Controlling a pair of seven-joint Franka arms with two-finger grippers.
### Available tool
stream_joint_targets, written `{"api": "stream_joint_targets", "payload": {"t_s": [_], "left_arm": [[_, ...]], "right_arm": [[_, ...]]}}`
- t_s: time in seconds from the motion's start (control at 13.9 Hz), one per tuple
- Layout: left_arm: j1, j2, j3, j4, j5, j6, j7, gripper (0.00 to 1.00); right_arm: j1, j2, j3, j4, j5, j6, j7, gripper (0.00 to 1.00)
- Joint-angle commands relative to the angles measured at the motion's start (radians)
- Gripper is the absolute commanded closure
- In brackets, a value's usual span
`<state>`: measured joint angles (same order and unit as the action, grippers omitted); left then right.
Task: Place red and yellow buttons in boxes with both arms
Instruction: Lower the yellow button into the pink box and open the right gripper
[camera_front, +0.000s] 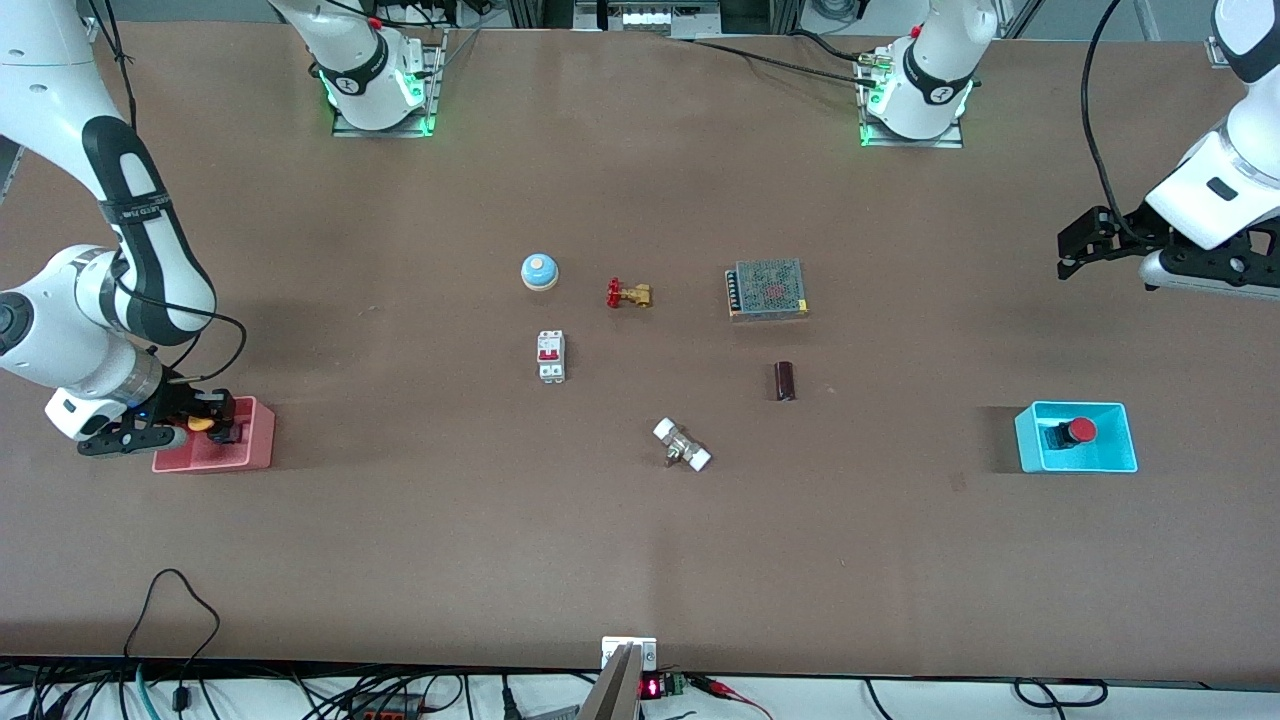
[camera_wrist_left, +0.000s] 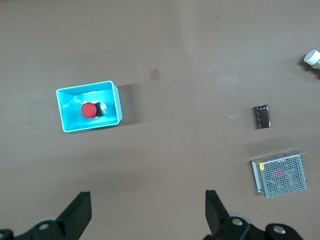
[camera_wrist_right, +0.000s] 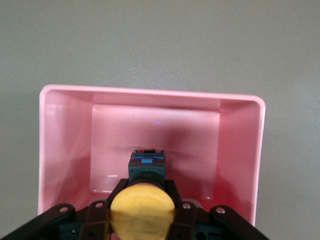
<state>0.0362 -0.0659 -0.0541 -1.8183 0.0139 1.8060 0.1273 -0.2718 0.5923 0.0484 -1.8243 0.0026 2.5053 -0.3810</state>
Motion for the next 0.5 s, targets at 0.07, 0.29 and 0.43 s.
{"api": "stream_joint_targets", "payload": {"t_s": [0.07,0.29,0.43], "left_arm": [[-0.013,0.028,0.003,0.050,-0.019,-0.022,0.011,0.00],[-0.013,0.034,0.000,0.053,-0.019,-0.022,0.011,0.00],[-0.013,0.034,-0.001,0.056,-0.019,-0.031,0.009,0.00]], "right_arm": [[-0.003,0.006,0.005,0.008,0.014,-0.005,0.011,0.57],[-0.003,0.009,0.005,0.008,0.014,-0.005,0.011,0.42],[-0.003,0.009,0.005,0.008,0.014,-0.006,0.013,0.40]]}}
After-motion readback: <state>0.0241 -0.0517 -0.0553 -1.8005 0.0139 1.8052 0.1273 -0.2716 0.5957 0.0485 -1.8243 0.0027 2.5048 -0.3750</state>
